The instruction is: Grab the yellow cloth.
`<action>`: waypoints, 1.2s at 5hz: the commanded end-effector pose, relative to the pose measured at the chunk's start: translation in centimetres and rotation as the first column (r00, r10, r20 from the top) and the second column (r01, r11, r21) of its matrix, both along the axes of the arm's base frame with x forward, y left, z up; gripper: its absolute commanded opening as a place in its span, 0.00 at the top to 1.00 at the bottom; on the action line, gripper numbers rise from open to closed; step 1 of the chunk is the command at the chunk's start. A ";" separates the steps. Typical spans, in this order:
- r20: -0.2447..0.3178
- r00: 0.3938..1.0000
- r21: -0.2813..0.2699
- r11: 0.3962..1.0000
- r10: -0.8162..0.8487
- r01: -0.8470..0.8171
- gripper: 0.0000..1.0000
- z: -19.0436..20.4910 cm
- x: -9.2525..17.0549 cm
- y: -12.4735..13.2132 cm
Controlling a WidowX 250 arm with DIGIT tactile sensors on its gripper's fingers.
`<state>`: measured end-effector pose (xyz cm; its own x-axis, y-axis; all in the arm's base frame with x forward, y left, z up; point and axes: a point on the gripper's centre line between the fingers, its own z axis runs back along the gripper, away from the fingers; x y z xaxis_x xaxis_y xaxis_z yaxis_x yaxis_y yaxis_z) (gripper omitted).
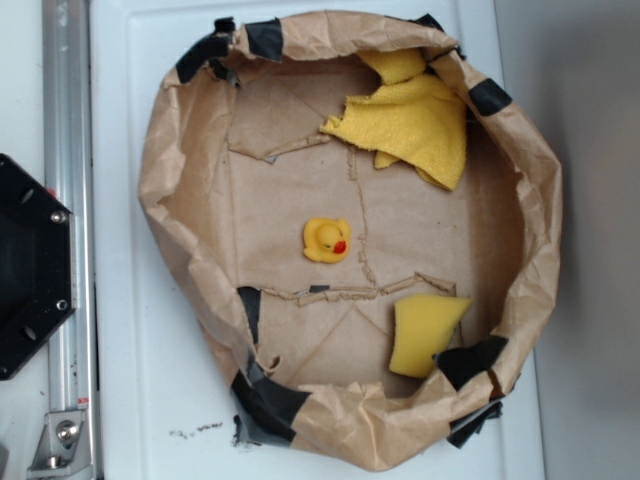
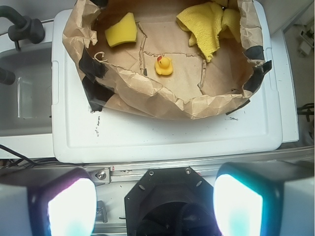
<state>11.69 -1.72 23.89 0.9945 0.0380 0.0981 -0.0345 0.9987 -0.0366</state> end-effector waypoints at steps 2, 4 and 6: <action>0.089 0.976 0.055 0.977 0.199 -0.204 0.00 -3.0 4.1 0.9; 0.163 0.882 0.062 0.888 0.442 -0.456 0.00 -5.1 9.6 3.1; 0.128 0.900 0.150 0.889 0.417 -0.434 0.00 -9.0 15.3 4.5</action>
<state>26.38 1.90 13.14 0.8923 0.4191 0.1679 -0.4428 0.8851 0.1433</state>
